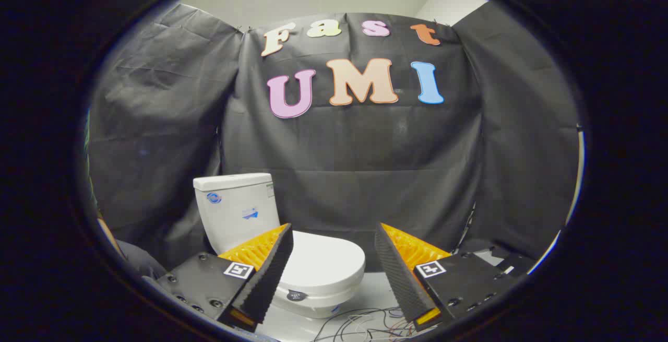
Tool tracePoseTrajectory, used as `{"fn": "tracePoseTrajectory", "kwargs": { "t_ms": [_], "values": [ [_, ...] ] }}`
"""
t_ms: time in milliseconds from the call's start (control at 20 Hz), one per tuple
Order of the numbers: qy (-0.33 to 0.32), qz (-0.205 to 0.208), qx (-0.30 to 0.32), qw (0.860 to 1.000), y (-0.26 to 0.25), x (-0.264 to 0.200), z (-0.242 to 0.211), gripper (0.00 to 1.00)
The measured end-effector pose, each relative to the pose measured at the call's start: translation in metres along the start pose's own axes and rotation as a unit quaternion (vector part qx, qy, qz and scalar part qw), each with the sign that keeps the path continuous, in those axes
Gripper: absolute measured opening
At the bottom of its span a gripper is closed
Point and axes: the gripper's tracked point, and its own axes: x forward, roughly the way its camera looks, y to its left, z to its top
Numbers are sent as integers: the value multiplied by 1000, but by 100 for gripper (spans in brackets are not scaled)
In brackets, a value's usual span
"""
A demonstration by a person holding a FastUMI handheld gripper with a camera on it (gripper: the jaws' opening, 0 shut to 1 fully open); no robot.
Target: Open the toilet lid.
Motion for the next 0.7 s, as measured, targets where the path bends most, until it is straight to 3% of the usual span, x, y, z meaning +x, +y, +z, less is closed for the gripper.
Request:
{"fn": "tracePoseTrajectory", "kwargs": {
  "t_ms": [700],
  "values": [
    [1,-1,1,1000,-1,0,-1,97]
  ]
}}
